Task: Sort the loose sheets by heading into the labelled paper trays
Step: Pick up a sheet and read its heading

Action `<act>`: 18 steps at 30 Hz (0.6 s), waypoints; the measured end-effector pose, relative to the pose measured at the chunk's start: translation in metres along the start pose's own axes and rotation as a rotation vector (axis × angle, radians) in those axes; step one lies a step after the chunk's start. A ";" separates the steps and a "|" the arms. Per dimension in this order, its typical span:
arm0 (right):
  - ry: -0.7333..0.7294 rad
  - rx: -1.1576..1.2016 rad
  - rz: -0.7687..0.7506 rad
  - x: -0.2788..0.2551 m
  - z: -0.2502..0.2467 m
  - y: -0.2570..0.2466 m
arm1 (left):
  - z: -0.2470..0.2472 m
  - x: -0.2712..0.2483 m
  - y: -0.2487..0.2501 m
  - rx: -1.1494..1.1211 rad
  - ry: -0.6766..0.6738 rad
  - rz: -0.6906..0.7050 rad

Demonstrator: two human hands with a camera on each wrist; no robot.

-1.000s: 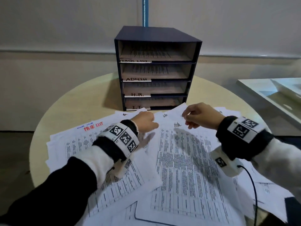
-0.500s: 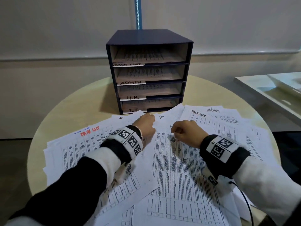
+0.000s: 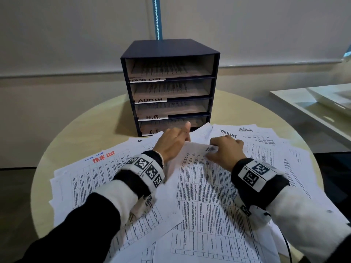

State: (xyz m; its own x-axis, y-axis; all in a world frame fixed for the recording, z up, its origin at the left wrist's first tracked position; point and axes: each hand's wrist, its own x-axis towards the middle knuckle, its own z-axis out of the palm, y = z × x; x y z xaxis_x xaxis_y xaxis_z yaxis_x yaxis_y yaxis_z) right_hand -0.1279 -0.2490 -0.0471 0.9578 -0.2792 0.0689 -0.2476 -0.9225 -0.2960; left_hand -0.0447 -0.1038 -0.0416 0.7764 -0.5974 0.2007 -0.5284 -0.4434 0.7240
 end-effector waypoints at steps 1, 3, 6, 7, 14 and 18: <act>-0.018 -0.020 -0.032 -0.001 -0.001 0.000 | -0.001 0.002 -0.002 0.014 0.018 -0.034; -0.050 -0.078 -0.117 -0.004 -0.003 -0.001 | -0.005 0.007 -0.010 0.104 -0.015 -0.105; -0.086 -0.177 -0.244 -0.010 -0.004 -0.001 | -0.009 0.013 -0.026 0.271 -0.214 -0.182; -0.089 -0.202 -0.278 -0.011 -0.003 -0.001 | -0.009 0.014 -0.030 0.314 -0.260 -0.188; -0.098 -0.210 -0.327 -0.013 -0.001 -0.004 | -0.010 0.013 -0.031 0.319 -0.185 -0.170; -0.060 -0.106 -0.317 -0.014 -0.001 -0.002 | -0.013 0.009 -0.025 0.229 -0.178 -0.132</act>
State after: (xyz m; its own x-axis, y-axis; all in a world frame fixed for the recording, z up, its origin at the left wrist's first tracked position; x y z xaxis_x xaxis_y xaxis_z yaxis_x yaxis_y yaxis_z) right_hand -0.1414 -0.2433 -0.0469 0.9956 0.0393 0.0847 0.0532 -0.9843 -0.1683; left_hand -0.0202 -0.0898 -0.0496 0.7817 -0.6234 -0.0181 -0.5065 -0.6514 0.5649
